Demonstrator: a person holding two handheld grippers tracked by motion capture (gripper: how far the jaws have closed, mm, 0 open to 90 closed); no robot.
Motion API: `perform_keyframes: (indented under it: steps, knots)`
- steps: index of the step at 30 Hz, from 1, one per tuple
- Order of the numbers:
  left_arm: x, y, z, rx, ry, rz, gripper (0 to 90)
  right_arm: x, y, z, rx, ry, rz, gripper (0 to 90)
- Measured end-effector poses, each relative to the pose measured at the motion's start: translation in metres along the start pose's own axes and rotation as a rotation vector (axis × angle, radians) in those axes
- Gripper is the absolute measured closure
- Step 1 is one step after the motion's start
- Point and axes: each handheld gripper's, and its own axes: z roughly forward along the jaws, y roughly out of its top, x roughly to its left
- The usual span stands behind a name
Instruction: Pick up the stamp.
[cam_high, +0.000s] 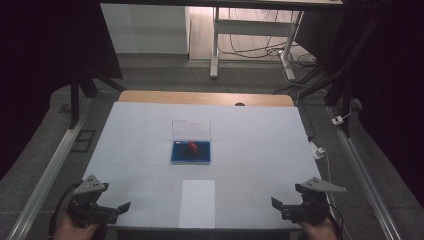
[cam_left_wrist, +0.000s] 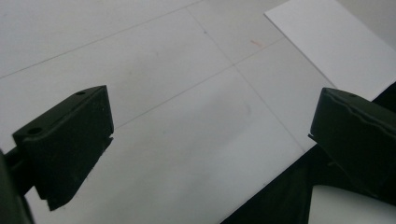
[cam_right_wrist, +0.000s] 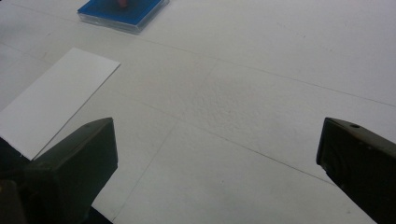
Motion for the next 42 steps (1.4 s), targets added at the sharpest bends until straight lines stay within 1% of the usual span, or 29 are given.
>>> perform_keyframes:
  steps: [3,4,6,9,11,13,16,22,27,29,33,35,38,42]
  knots:
    - [0.0,0.001,0.001,0.005,-0.008,0.003,0.0,0.0,0.0,0.0,0.007,0.002,0.0,0.0]
    - [0.0,0.001,0.001,0.006,-0.008,0.006,0.0,0.0,0.0,0.001,0.011,0.009,-0.001,0.0]
    - [0.0,0.0,0.001,0.005,-0.01,0.01,0.0,0.002,0.0,0.001,0.013,-0.007,-0.012,0.0]
    - [0.0,0.0,0.001,0.005,-0.018,0.01,0.0,0.003,0.0,0.002,0.017,-0.001,-0.016,0.0]
    - [0.0,0.0,0.001,0.008,-0.02,0.012,0.0,0.003,0.001,0.002,0.026,-0.01,-0.019,0.0]
    - [-0.001,0.0,0.001,0.009,-0.019,0.016,0.0,0.002,0.0,0.002,0.025,0.0,-0.017,0.0]
    - [-0.001,0.001,0.001,0.013,-0.01,0.018,0.0,0.002,0.001,0.003,0.027,0.0,-0.018,0.0]
    - [0.001,0.0,0.0,-0.004,-0.018,0.001,0.0,0.002,0.0,0.002,0.024,-0.001,-0.014,0.0]
    - [0.0,0.001,-0.002,-0.009,-0.013,0.006,0.0,0.001,0.001,0.002,0.028,0.006,-0.017,0.0]
    - [0.0,0.003,-0.001,0.0,-0.018,-0.001,0.0,0.002,0.001,0.003,0.03,0.009,-0.015,0.0]
    - [0.0,0.005,-0.001,-0.007,-0.02,-0.001,0.0,0.002,0.001,0.003,0.033,0.012,-0.024,0.0]
    - [-0.001,0.007,-0.002,-0.017,-0.016,0.001,0.0,0.002,0.001,0.003,0.035,0.011,-0.022,0.0]
    - [-0.005,0.009,-0.002,-0.034,0.005,0.017,0.0,0.002,0.001,0.004,0.039,0.018,-0.022,0.0]
    - [-0.006,0.013,0.0,-0.037,-0.01,0.026,0.0,0.003,0.001,0.004,0.044,0.015,-0.033,0.0]
